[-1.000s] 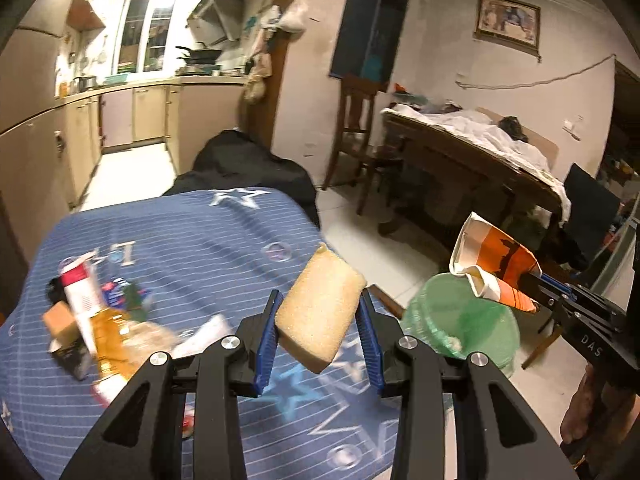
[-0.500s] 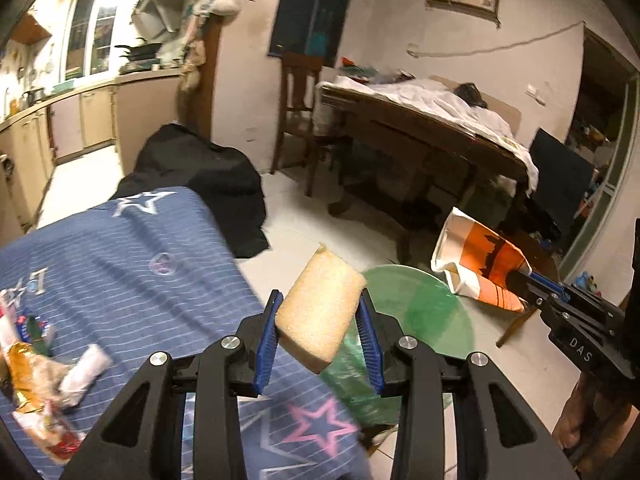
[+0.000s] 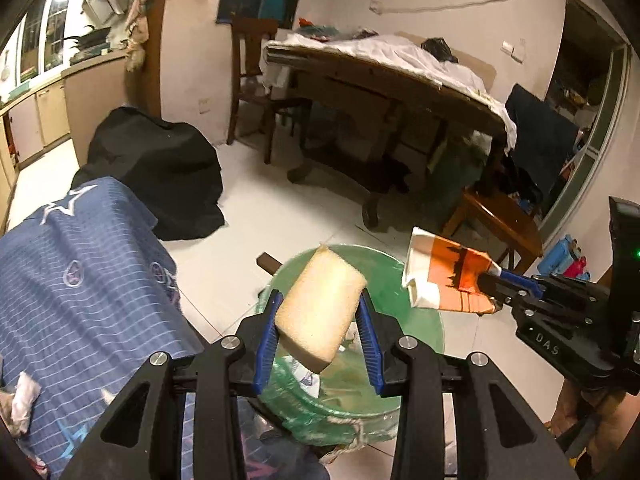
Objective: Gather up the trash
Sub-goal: 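Carry sponge and wrapper to the green bin and open both tools over it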
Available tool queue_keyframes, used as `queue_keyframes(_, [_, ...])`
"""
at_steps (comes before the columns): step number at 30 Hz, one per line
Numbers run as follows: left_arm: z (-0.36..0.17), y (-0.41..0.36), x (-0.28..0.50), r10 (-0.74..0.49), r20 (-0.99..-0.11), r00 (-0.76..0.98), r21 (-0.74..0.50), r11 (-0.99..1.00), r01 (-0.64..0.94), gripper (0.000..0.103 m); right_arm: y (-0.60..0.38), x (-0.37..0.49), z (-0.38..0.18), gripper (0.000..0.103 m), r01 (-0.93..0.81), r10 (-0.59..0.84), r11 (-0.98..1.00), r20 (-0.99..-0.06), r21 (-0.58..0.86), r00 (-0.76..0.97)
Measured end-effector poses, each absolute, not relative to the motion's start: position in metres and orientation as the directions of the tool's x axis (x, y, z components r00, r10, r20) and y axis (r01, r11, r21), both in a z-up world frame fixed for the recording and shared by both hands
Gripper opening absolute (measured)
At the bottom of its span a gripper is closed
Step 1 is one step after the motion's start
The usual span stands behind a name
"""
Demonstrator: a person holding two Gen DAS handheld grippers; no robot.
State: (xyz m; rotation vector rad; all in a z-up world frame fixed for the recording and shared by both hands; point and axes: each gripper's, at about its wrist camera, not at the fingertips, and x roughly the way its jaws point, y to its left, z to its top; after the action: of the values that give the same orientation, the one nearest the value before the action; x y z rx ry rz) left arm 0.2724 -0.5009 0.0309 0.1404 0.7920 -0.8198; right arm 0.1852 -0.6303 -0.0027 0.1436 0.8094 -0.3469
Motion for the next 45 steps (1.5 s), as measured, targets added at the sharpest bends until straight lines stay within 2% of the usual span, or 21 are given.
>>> queue_keyframes(16, [-0.033,-0.545,0.312,-0.585,-0.761,0.28,-0.25,0.662,0.706,0.038,-0.656,0.21,-0.04,0.011,0.328,-0.25,0.94,-0.848,-0.097,0.468])
queue_keyframes(35, [-0.057,-0.556,0.328,-0.591,-0.766,0.253,-0.29,0.669,0.684,0.039,-0.661,0.22,-0.055,0.012,0.317,-0.241,0.943,-0.871,-0.104,0.429])
queue_keyframes(41, [-0.061,-0.556,0.329,-0.583,-0.774,0.247,-0.29,0.673,0.68,0.044,-0.662,0.224,-0.057,0.012,0.322,-0.239,0.942,-0.869,-0.099,0.434])
queue_keyframes(42, [-0.061,-0.556,0.33,-0.581,-0.775,0.249,-0.289,0.676,0.678,0.049,-0.662,0.224,-0.059,0.012,0.322,-0.237,0.942,-0.868,-0.096,0.435])
queue_keyframes(45, [-0.061,-0.556,0.331,-0.578,-0.775,0.255,-0.283,0.678,0.678,0.055,-0.663,0.223,-0.06,0.022,0.327,-0.237,0.941,-0.865,-0.091,0.442])
